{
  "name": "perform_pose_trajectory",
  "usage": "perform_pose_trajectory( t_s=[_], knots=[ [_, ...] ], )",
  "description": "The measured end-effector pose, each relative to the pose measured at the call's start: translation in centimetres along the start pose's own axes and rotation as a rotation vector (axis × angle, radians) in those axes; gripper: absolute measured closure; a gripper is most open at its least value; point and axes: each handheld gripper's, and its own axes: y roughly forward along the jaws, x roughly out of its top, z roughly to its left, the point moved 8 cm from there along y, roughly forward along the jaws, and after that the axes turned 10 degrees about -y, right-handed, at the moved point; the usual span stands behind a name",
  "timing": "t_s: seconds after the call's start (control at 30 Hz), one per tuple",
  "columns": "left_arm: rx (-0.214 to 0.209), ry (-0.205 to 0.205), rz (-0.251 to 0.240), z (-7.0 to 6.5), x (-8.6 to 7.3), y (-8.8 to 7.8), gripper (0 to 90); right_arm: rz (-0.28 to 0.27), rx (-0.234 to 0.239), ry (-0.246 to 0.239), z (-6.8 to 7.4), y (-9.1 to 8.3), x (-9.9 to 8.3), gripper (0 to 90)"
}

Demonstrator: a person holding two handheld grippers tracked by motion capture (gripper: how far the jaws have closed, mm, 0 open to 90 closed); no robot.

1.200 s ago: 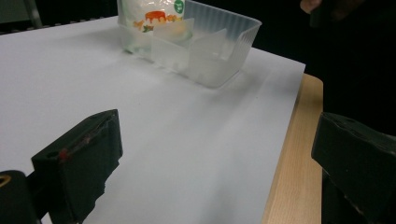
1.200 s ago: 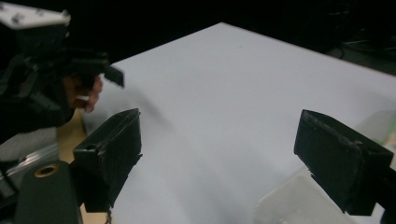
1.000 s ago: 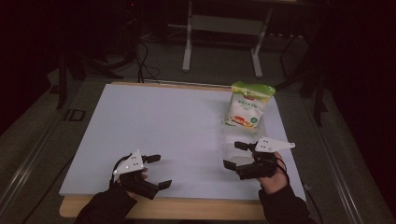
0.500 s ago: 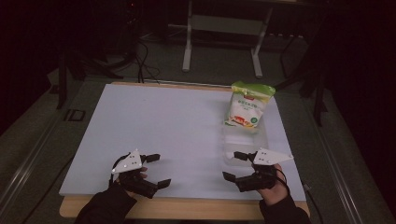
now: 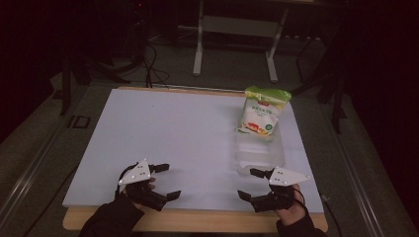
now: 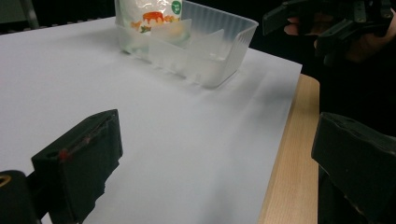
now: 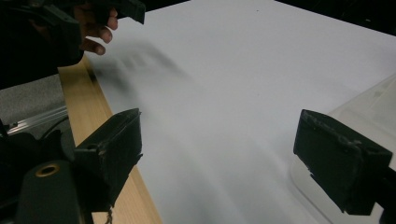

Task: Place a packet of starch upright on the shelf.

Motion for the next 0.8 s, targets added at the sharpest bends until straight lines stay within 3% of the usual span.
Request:
perform_pose_trajectory(
  t_s=[0.8],
  knots=[
    [0.011, 0.016, 0.009, 0.04, -0.32, -0.38, 2.4, -0.001, -0.047, -0.011, -0.45, -0.85, -1.08, 15.1]
  ],
)
